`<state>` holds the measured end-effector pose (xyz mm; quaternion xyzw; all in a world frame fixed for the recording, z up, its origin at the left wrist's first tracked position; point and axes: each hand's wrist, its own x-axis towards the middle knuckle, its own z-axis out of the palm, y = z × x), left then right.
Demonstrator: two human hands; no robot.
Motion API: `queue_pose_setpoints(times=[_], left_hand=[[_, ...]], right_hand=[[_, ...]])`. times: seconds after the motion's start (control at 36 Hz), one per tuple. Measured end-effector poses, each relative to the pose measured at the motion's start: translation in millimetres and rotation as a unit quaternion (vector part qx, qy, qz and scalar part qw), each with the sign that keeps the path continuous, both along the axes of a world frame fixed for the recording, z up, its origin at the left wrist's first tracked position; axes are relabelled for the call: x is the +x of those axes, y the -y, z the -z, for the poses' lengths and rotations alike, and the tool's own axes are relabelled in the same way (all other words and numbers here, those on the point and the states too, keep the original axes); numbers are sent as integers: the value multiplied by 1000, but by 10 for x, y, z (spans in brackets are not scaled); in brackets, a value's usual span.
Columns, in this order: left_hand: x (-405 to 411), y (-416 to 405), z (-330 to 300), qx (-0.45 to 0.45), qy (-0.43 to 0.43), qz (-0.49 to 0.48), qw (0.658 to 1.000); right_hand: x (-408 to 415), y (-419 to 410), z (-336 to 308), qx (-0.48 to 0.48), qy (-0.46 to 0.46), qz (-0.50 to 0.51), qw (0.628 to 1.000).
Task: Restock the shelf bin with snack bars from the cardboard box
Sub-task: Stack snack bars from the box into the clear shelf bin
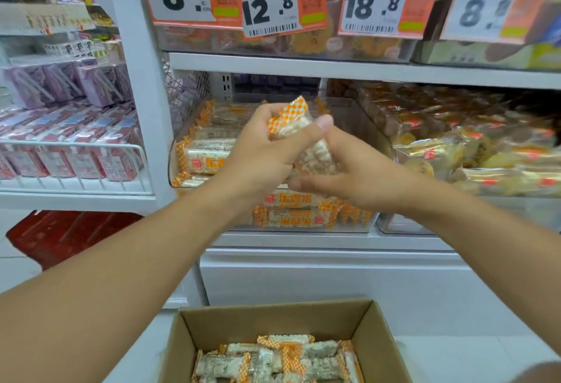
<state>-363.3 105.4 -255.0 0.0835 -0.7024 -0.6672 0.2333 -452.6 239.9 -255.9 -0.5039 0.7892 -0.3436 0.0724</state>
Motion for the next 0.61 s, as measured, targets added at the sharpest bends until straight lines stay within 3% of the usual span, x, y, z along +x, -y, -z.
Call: queue_pose_setpoints(times=[0.08,0.17,0.25,0.33,0.53,0.61], left_hand=[[-60,-138,-14,103,-4,-15,995],[-142,-123,-99,227,-30,-20,973],[-193,-72,-143,286,-62,-9,956],[-231,-54,-128,293,-57,9,954],[-254,-199,-6,316,-3,58,947],[-188,-358,72,264,20,-17,964]], right_hand=[[17,-23,-1,-21,-22,31,999],[-17,-67,-53,-86,37,46,995],[-79,-172,-47,-114,23,50,992],[-105,-248,-26,-117,-31,56,991],[-2,-208,102,-166,-25,61,984],[138,-169,146,-108,-70,53,990]])
